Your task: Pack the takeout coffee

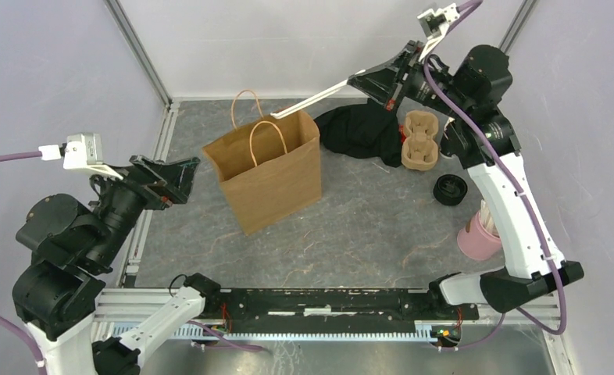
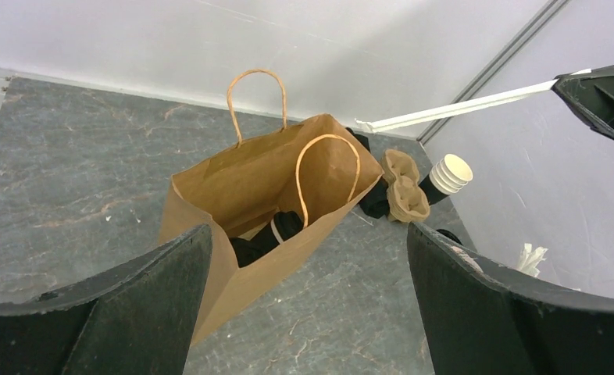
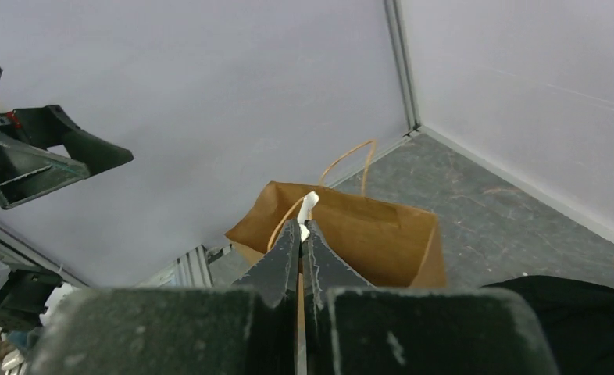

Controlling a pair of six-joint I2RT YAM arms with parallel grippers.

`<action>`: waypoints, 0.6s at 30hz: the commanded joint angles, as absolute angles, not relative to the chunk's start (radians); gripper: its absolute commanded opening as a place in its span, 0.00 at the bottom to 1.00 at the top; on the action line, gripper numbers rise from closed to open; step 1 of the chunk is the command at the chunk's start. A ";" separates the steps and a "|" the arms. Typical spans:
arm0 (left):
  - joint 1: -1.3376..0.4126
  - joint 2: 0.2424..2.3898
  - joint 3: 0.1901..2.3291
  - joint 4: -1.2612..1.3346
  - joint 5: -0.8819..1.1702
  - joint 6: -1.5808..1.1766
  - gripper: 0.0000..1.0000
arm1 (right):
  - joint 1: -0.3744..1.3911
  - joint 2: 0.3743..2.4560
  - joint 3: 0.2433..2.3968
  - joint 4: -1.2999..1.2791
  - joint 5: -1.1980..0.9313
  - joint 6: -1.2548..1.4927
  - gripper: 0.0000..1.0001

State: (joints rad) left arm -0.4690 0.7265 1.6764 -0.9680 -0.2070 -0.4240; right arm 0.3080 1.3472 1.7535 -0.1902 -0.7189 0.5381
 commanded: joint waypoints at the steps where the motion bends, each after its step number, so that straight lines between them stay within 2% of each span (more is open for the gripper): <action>1: -0.474 0.737 1.706 -1.023 -0.233 -0.512 1.00 | 0.404 1.343 1.847 -0.290 -0.610 0.426 0.00; 8: -0.474 0.708 1.698 -1.033 -0.241 -0.577 0.99 | 0.600 1.496 2.024 -0.511 -0.378 0.242 0.00; 14: -0.475 0.681 1.720 -1.095 -0.254 -0.603 0.99 | 0.737 1.575 2.024 -0.467 -0.173 0.166 0.00; 18: -0.474 0.666 1.739 -1.109 -0.275 -0.630 0.99 | 0.784 1.660 2.100 -0.497 -0.122 0.125 0.00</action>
State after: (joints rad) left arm -0.4690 0.6804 1.7008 -1.0901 -0.2390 -0.5632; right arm 0.7509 1.6047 2.0167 -0.4831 -0.2466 0.2028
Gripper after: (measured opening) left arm 0.989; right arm 0.009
